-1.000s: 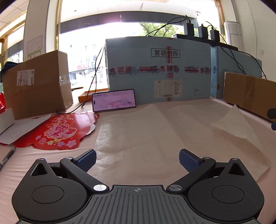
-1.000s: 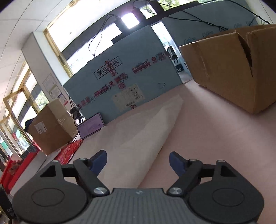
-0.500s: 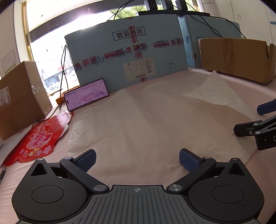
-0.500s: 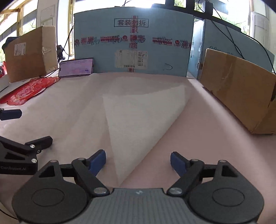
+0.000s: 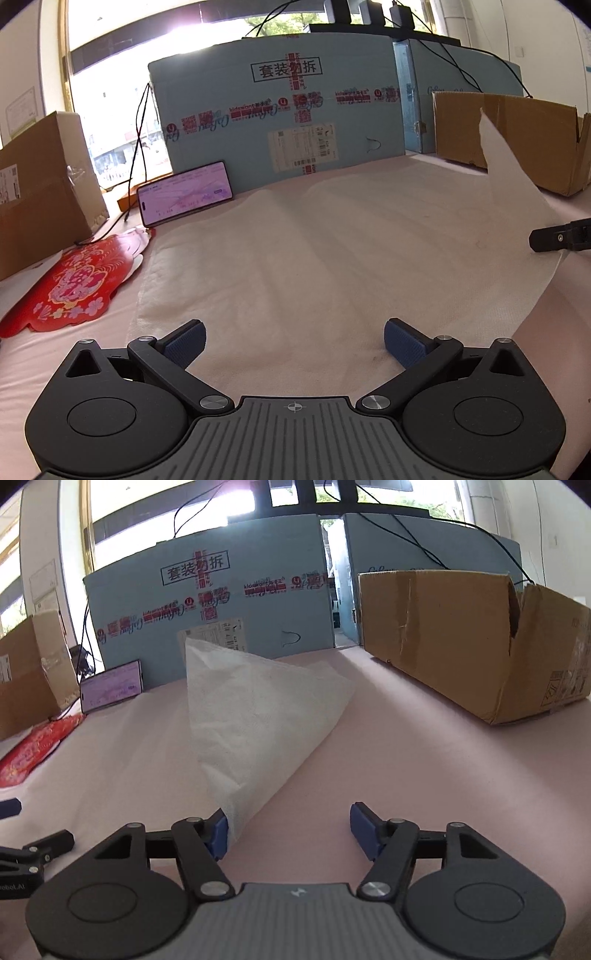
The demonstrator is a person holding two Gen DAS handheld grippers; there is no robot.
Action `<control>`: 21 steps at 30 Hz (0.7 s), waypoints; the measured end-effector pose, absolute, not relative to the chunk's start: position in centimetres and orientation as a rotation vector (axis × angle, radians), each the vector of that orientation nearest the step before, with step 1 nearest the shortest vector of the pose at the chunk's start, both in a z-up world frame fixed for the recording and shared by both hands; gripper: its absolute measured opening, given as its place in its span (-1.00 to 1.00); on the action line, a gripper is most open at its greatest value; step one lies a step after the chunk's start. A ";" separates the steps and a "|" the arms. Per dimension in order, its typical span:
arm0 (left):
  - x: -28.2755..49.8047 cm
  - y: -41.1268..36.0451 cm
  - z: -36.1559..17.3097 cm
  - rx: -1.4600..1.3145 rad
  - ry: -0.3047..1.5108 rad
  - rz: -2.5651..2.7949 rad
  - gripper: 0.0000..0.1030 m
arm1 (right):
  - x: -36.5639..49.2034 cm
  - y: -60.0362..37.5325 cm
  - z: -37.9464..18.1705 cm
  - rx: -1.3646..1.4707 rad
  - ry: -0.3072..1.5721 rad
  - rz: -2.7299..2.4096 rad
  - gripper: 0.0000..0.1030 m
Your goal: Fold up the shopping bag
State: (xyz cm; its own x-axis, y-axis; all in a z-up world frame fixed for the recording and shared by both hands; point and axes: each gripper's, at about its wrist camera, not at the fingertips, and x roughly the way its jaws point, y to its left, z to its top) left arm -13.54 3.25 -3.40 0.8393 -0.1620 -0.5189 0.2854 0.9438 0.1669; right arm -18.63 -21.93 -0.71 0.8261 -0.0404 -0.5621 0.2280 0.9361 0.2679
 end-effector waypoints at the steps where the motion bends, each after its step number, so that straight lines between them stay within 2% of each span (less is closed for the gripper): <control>1: -13.5 3.3 -3.4 0.241 0.525 -0.240 1.00 | -18.7 -22.4 -0.7 0.374 0.574 -0.136 0.34; 5: -13.3 3.3 -3.4 0.235 0.528 -0.242 1.00 | -18.7 -25.2 -1.4 0.583 0.559 -0.072 0.48; 8: -13.3 3.3 -3.4 0.233 0.529 -0.243 1.00 | -18.7 -27.4 -1.9 0.731 0.550 -0.032 0.46; 13: -13.3 3.4 -3.4 0.230 0.530 -0.242 1.00 | -17.3 -28.9 -1.9 0.722 0.546 -0.141 0.06; 14: -13.3 3.4 -3.4 0.229 0.531 -0.241 1.00 | -17.1 -29.0 -2.0 0.717 0.545 -0.155 -0.07; 16: -13.3 3.4 -3.4 0.228 0.531 -0.242 1.00 | -16.6 -29.0 -2.2 0.694 0.544 -0.185 -0.36; 17: -13.3 3.4 -3.4 0.227 0.532 -0.242 1.00 | -16.4 -29.0 -2.3 0.689 0.540 -0.181 -0.74; 18: -13.3 3.4 -3.4 0.225 0.533 -0.243 1.00 | -16.3 -29.0 -2.5 0.687 0.535 -0.170 -0.90; 21: -13.2 3.4 -3.4 0.220 0.537 -0.246 1.00 | -16.6 -28.5 -2.1 0.679 0.463 -0.112 -0.95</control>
State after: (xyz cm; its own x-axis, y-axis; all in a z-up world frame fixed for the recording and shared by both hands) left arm -13.19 3.42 -3.41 0.8315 -0.1730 -0.5279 0.2872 0.9473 0.1420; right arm -16.59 -28.45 -2.10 0.8927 0.0486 -0.4480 0.2483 0.7767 0.5789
